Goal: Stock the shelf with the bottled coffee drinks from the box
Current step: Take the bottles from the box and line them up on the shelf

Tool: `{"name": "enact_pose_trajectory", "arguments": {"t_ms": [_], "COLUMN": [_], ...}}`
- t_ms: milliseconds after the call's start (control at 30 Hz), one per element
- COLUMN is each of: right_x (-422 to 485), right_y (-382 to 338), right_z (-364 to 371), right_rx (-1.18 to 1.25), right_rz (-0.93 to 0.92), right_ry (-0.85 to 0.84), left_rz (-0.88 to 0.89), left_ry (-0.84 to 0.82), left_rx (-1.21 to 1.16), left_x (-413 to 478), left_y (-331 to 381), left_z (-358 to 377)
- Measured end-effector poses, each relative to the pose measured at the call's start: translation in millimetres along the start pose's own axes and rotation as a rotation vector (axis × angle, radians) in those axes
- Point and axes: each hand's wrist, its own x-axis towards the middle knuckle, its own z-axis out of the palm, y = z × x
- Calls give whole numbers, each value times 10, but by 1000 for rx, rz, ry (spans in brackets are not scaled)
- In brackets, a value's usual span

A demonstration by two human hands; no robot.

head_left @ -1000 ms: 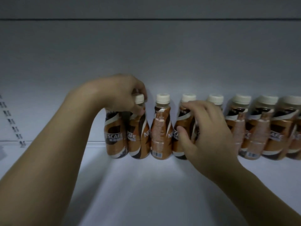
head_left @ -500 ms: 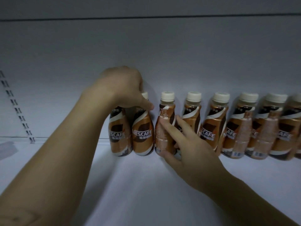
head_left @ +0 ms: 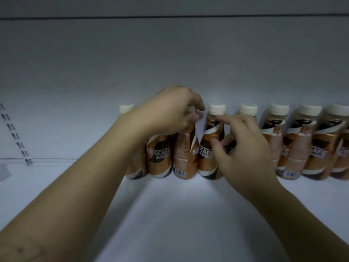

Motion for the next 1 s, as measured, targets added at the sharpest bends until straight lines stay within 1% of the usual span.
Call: {"name": "enact_pose_trajectory", "arguments": {"t_ms": [67,133,200,267,433,533,633,733,800,900,967,1000], "right_x": [9,17,18,17,26,32,24,29,39,56,64,73], "right_y": [13,20,28,31,49,60,50,45,58,73,79,85], "right_z": [-13,-25,-32,-32,-38,-37,-32,-31,-31,-40,-60,-77], "right_rx": [10,7,6,15,41,50,44,48,49,46,57,65], "right_rz": [33,36,38,35,36,42,44,68,92,126,146,150], "right_ry": [-10,-18,-24,-27,-42,-57,-56,-51,-59,-73,-68,-46], "left_rz": [-32,-24,-5,-29,-136,-173,-133,-120,-131,-154,-121,-77], "left_ry": [-38,-59,23,125,248,302,239,152,160,171,211,239], "left_rx": [-30,3,66,126,348,359,337,231,237,309,342,319], "left_x": [-16,-35,-22,3,78,91,71,38,41,46,42,40], "left_y": [-52,-98,-107,-88,-11,-4,-38,-58,-44,-2,20,42], "left_z": [-69,-118,-94,-40,73,124,82,3,-1,17,27,37]}}
